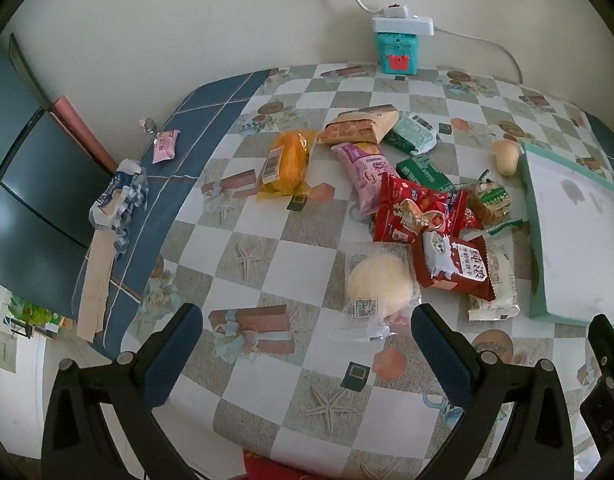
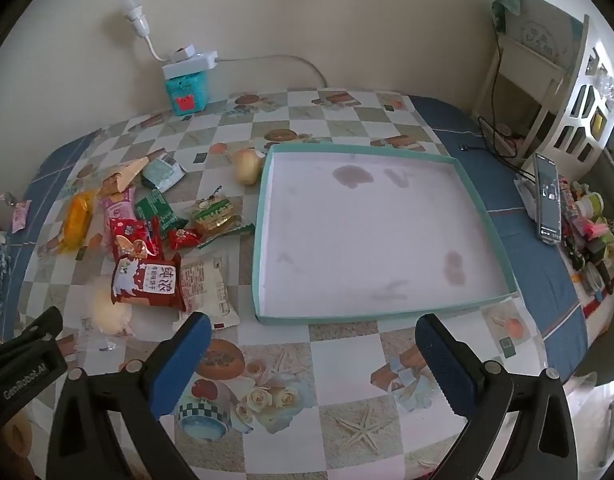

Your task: Organize snacks

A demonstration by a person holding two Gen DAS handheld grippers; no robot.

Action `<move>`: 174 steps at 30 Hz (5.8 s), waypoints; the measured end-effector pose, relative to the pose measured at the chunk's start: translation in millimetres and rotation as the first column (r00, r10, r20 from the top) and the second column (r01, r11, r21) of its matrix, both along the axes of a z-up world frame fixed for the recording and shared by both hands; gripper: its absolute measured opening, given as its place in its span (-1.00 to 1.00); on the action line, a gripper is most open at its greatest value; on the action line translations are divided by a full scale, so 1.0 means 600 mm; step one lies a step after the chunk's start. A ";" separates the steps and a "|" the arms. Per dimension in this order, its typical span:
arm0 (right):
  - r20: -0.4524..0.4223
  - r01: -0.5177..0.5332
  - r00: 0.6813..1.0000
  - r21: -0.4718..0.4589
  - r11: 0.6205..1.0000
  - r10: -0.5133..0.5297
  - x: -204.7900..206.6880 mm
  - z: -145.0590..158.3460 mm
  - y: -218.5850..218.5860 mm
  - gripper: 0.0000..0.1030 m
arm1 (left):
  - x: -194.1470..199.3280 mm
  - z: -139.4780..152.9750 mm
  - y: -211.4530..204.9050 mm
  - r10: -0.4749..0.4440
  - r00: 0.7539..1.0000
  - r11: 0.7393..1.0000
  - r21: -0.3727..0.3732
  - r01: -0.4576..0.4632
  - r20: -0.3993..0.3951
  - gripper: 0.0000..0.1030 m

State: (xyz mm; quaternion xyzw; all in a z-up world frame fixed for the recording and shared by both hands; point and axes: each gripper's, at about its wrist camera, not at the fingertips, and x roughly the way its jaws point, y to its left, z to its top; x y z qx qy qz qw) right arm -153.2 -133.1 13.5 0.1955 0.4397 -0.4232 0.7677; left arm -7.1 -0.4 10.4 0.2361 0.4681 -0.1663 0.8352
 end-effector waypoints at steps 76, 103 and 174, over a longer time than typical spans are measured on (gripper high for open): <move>0.052 -0.039 0.998 0.002 0.999 0.039 0.048 -0.001 -0.014 1.00 | 0.060 -0.019 0.025 0.078 0.992 0.995 -0.052 -0.083 -0.101 1.00; 0.068 -0.262 0.965 0.304 0.916 0.253 0.230 -0.120 -0.002 1.00 | 0.193 -0.108 0.039 0.193 0.894 0.940 -0.187 -0.287 -0.403 1.00; -0.003 -0.290 0.949 0.383 0.877 0.315 0.303 -0.162 0.088 0.78 | 0.239 -0.160 0.163 0.282 0.810 0.889 -0.179 -0.422 -0.514 0.38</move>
